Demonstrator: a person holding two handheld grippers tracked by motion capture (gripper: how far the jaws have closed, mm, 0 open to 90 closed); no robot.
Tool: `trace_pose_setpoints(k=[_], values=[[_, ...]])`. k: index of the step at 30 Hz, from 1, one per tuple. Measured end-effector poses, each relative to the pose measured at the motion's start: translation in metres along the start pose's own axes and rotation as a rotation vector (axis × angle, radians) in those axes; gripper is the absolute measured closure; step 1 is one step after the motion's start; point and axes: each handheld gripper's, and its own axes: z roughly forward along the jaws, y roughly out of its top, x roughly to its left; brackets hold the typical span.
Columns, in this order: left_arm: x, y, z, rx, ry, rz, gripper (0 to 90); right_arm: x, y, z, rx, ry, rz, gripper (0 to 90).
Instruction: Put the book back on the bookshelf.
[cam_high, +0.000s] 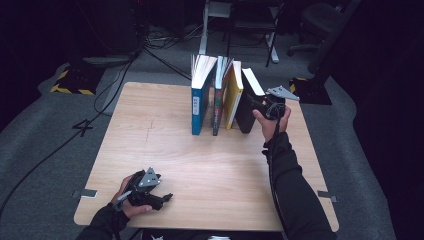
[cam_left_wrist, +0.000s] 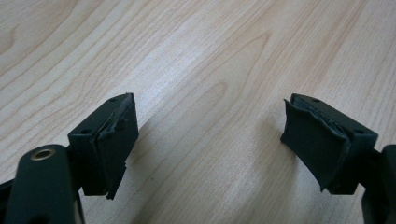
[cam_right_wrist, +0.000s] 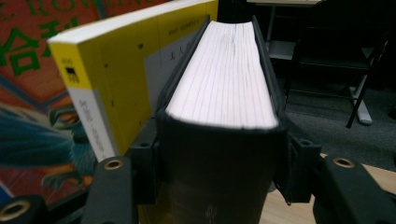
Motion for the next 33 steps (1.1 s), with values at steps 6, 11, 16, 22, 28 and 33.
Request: trace_pose_setpoints(k=[6,11,16,22,28,33], values=[[0.0,0.0,0.0,-0.001,0.001,-0.006,18.2,-0.004,-0.014,-0.015,0.007,0.027,-0.036,43.9],[0.0,0.0,0.0,0.0,0.005,-0.008,18.2,-0.009,-0.037,-0.019,0.002,0.043,-0.025,43.6],[0.0,0.0,0.0,0.0,0.006,-0.006,18.2,-0.006,-0.065,-0.014,0.007,0.054,-0.037,51.1],[0.0,0.0,0.0,0.0,0.006,-0.006,18.2,0.0,-0.08,-0.005,0.015,0.032,-0.041,53.1],[0.0,0.0,0.0,0.0,0.006,-0.008,18.3,0.01,-0.078,-0.002,0.011,0.038,-0.044,53.6],[-0.001,0.0,0.0,0.0,0.008,-0.009,18.4,0.017,-0.071,0.004,0.033,0.05,-0.09,53.9]])
